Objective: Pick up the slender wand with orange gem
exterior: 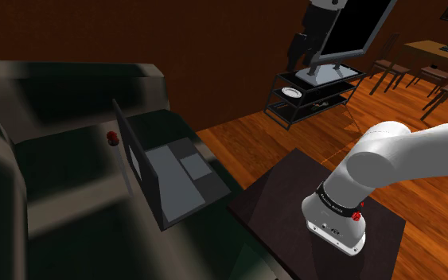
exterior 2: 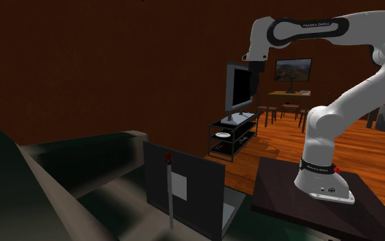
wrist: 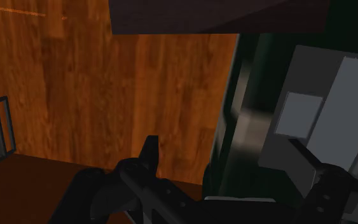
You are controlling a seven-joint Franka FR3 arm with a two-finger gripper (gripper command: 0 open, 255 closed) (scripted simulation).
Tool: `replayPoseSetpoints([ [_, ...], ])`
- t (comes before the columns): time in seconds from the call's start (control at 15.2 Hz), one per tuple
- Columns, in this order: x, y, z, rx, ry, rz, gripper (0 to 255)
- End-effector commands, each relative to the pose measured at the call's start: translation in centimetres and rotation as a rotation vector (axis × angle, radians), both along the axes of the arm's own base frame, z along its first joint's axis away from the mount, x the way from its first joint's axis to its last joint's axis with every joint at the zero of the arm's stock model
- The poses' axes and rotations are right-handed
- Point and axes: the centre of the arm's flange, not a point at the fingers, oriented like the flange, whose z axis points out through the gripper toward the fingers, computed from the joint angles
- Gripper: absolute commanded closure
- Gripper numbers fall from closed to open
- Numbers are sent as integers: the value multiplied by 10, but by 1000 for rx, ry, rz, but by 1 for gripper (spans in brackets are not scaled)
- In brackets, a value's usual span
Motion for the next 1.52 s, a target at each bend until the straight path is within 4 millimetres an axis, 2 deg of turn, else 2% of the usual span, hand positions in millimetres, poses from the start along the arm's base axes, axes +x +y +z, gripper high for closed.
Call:
replayPoseSetpoints([
  [0.0,0,0,0,0,0,0,0],
  [0.73,58,115,-42,32,-65,118,0],
  [1.45,104,237,-76,65,-130,235,0],
])
